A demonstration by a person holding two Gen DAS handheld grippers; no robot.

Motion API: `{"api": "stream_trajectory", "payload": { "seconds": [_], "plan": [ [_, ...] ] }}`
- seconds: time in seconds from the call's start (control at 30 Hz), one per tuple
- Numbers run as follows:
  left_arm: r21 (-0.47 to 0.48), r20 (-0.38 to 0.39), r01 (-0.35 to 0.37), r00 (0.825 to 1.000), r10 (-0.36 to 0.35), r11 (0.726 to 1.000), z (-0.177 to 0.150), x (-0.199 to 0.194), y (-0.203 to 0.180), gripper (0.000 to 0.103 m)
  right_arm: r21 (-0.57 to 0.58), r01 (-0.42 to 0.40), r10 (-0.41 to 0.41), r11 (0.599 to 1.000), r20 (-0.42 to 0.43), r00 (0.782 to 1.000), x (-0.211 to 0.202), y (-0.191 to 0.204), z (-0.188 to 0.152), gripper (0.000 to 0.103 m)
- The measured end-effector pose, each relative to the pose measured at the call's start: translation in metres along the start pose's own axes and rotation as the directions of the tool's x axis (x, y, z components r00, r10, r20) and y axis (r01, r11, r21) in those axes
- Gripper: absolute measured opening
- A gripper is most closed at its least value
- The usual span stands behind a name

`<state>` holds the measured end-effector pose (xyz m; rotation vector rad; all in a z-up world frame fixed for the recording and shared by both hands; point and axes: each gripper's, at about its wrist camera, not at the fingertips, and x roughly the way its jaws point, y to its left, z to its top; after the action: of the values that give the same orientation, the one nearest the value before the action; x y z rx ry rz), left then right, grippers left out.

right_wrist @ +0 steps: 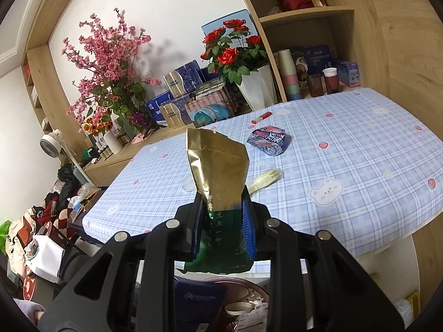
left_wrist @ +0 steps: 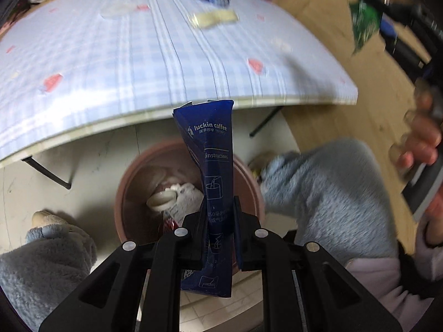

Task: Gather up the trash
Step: 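Open the left tool to drop the blue box into the bin, then open the right tool to drop the coffee packet into the bin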

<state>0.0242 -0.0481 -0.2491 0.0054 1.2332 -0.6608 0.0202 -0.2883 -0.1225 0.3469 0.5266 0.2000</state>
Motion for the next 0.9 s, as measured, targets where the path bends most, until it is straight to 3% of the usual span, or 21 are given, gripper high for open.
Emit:
{"api": "stream_trajectory", "payload": {
  "seconds": [0.17,0.23,0.27,0.37,0.47,0.57,0.7,0.9],
  "plan": [
    [0.015,-0.02,0.021,1.0,-0.02,1.0,0.001,0.008,-0.002,0.018,0.005,0.004,-0.004,1.0,-0.01,1.0,0.003,-0.004,-0.001,0.027],
    [0.015,0.0,0.023,1.0,-0.023,1.0,0.003,0.001,-0.002,0.03,0.006,0.002,-0.002,1.0,-0.015,1.0,0.004,-0.004,-0.002,0.027],
    [0.018,0.012,0.023,1.0,-0.024,1.0,0.004,-0.004,-0.005,0.031,0.004,0.001,-0.001,1.0,-0.018,1.0,0.005,-0.004,-0.003,0.027],
    [0.029,0.09,-0.001,0.996,-0.002,1.0,0.011,-0.026,-0.006,0.04,-0.007,-0.001,0.001,1.0,-0.022,1.0,0.005,-0.002,-0.004,0.027],
    [0.014,0.196,-0.043,0.98,0.039,0.999,0.018,-0.058,-0.004,0.057,-0.016,-0.001,0.001,1.0,-0.029,1.0,0.004,0.0,-0.007,0.027],
    [-0.006,0.302,-0.114,0.947,0.11,0.993,0.022,-0.09,-0.001,0.074,-0.02,-0.002,0.001,1.0,-0.04,0.999,0.005,0.001,-0.011,0.027],
    [-0.067,0.426,-0.196,0.881,0.205,0.978,0.024,-0.128,0.007,0.093,-0.025,-0.009,0.007,1.0,-0.063,0.998,0.006,0.003,-0.017,0.027],
    [-0.159,0.531,-0.29,0.781,0.329,0.944,0.019,-0.165,0.017,0.097,-0.056,-0.024,0.017,0.998,-0.123,0.992,0.01,0.015,-0.035,0.027]
  ]
}}
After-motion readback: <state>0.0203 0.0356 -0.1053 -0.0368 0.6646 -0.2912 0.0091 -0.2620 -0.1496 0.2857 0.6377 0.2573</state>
